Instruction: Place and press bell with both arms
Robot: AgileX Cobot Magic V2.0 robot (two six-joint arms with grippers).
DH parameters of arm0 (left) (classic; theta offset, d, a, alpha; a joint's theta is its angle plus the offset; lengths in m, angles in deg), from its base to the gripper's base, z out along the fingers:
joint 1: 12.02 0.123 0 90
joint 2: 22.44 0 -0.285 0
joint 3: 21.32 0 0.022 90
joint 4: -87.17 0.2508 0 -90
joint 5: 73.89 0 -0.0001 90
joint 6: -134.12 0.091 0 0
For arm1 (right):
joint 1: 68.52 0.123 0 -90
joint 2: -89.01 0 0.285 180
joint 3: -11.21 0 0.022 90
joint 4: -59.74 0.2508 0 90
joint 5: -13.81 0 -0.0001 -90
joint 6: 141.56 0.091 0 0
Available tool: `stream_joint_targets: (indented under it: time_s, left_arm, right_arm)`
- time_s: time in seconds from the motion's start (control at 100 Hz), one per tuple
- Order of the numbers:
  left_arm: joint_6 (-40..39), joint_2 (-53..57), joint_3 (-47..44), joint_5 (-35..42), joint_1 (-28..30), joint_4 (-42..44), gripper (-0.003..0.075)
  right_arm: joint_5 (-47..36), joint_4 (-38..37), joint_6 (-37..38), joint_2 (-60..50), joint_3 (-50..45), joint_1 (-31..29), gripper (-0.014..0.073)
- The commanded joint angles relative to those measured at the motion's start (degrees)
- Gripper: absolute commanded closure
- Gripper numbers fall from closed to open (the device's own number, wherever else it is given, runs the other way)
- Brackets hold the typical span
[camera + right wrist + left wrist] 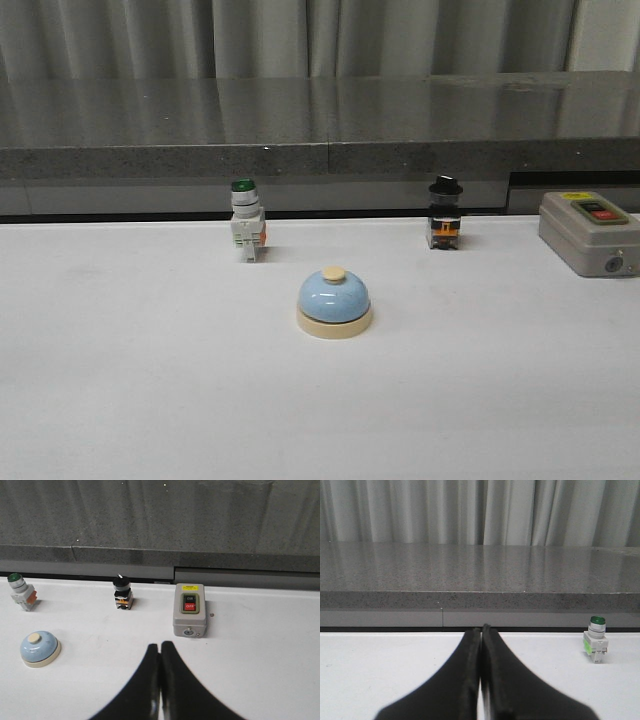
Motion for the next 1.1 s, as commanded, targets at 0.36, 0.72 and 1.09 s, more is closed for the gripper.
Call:
stream_joint_targets:
  time_s: [0.36, 0.72, 1.09]
  left_arm:
    - [-0.5, 1.69, -2.41, 4.47, 0.09, -0.4, 0.0739]
    - [-0.5, 1.69, -2.41, 4.47, 0.09, -0.4, 0.074]
    - [-0.5, 1.69, -2.41, 4.47, 0.09, -0.4, 0.074]
  right_arm:
    - [-16.2, -2.46, -0.73, -18.3, -17.71, -0.32, 0.0653]
    - [-30.13, -2.47, -0.23, -18.21, -24.53, -0.32, 0.0653]
    - [-38.26, -2.47, -0.23, -18.21, -29.66, -0.32, 0.0653]
